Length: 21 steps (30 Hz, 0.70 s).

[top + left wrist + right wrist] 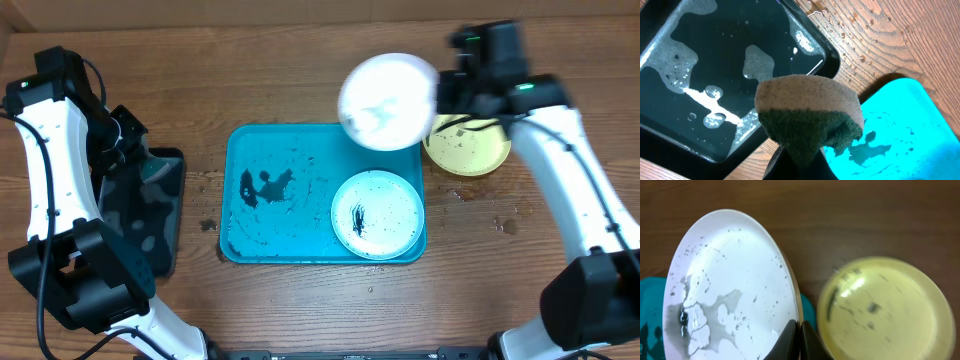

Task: Clean dirty plates on tray and stack at the side
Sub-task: 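Lift the white plate with the right gripper and stack it on the yellow plate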

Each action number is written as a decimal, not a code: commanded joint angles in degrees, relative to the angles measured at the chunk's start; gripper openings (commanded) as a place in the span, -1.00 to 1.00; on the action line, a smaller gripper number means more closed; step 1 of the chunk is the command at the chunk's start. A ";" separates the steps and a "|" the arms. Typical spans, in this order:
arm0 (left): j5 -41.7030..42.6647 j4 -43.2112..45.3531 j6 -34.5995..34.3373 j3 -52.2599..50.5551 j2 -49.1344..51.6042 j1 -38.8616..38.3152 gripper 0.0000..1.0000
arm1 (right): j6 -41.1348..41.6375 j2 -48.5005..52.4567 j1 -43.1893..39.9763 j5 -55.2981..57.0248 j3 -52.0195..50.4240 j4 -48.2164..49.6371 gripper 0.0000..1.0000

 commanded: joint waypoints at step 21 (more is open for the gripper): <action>0.83 0.70 0.87 -0.31 0.17 -2.08 -0.92 | 9.22 7.32 -16.63 5.40 -7.48 5.46 -0.46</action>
